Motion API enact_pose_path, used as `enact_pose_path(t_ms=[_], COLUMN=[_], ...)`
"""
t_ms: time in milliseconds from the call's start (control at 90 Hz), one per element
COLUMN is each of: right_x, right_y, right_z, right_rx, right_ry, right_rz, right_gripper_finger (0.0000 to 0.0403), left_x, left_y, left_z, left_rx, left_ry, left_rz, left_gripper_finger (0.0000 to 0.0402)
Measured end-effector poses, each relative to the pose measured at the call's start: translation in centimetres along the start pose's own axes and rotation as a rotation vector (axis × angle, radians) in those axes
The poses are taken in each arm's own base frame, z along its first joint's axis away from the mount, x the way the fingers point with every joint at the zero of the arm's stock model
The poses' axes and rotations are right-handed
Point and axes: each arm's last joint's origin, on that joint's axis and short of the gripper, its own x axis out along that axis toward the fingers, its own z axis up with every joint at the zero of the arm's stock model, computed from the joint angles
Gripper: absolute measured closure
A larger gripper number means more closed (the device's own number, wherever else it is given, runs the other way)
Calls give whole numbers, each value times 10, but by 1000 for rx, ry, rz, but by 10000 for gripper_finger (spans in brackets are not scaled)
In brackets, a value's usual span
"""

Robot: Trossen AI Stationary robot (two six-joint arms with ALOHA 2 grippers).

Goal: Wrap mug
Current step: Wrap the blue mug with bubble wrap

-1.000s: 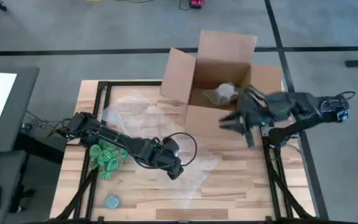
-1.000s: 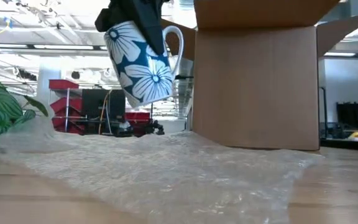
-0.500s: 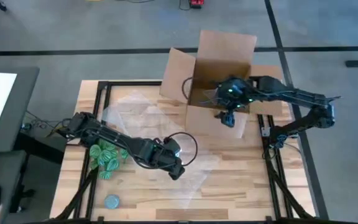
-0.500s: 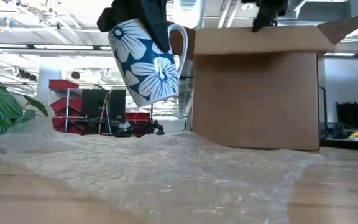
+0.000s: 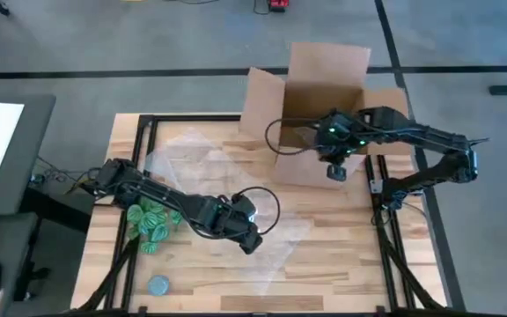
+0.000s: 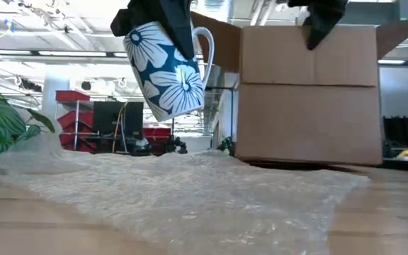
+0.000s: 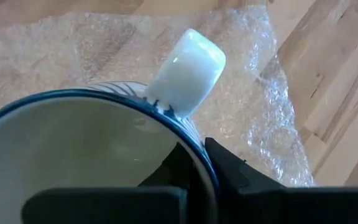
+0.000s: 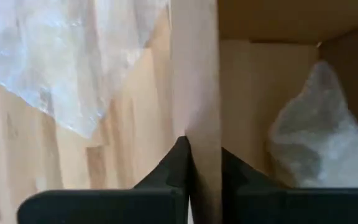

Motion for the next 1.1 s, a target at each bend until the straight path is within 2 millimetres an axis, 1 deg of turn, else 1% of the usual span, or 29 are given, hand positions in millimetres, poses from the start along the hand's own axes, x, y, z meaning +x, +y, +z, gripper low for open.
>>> enact_pose_path(t_ms=[133,222,356,467,556,711,800,956,1100], right_x=[-14,-19,-20,-15,-7,7,12,10,1], right_y=[1,4,6,1,-4,-13,-16,-20,-17], right_z=[-13,-19,-22,-23,-28,-37,-40,-43,-49], right_rx=[-26,-101,-247,-293,-289,-208,-187,-148,-148], right_ry=[1,29,72,101,134,176,171,166,148], right_rz=[-41,-70,-100,-97,-86,-88,-92,-95,-114], right_gripper_finger=[397,398,399,400,401,395,393,380,335], left_x=[0,0,0,1,1,1,1,1,1], left_y=[0,0,0,0,1,1,1,-1,-2], left_z=[0,0,0,1,1,1,1,2,3], left_rx=[2,2,2,0,-1,-2,-2,7,21], left_ry=[-2,-4,-4,-4,-4,-4,-4,-12,-18], left_rz=[-1,0,0,2,2,2,2,-11,-23], left_gripper_finger=[395,395,395,395,395,395,395,395,395])
